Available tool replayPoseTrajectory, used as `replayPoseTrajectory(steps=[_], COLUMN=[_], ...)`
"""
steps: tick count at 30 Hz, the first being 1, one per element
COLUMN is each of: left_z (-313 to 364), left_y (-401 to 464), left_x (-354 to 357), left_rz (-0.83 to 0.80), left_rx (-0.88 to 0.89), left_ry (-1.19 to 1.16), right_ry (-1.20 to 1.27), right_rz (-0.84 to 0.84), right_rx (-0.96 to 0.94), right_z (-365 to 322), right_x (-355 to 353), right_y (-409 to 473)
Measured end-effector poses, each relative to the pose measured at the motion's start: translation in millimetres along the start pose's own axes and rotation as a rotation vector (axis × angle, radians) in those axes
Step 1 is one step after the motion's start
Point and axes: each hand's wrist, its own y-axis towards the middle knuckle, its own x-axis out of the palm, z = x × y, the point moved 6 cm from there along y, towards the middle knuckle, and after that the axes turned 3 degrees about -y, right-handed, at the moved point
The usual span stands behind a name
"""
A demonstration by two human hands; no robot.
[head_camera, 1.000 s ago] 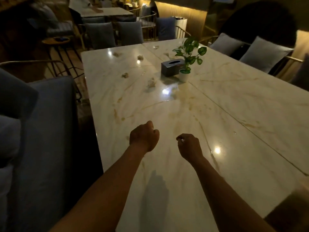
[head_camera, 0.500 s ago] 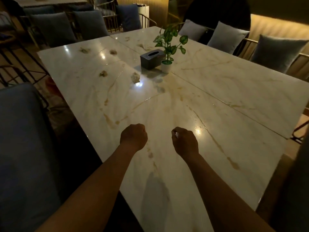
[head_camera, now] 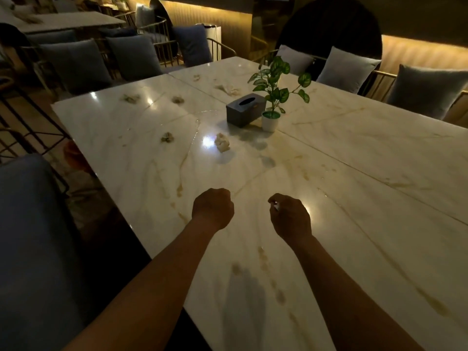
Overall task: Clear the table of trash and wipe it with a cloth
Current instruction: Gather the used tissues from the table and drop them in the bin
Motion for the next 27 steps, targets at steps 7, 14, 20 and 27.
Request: replayPoseTrajectory(steps=[7, 14, 20, 27], left_z=[-92, -137, -178, -234], left_y=[113, 168, 196, 260], left_x=[-8, -20, -34, -43], left_rz=[-0.116, -0.113, -0.121, -0.120], left_rx=[0.072, 0.088, -0.008, -0.058], left_ry=[-0.060, -0.091, -0.086, -0.082], right_ry=[0.007, -0.040, -0.064, -0.059], right_rz=[-0.017, -0.036, -0.051, -0.079], right_rx=[0.161, 0.218, 0.165, 0.197], right_z=[-71, -103, -128, -157], right_x=[75, 108, 133, 186], right_y=[83, 132, 174, 216])
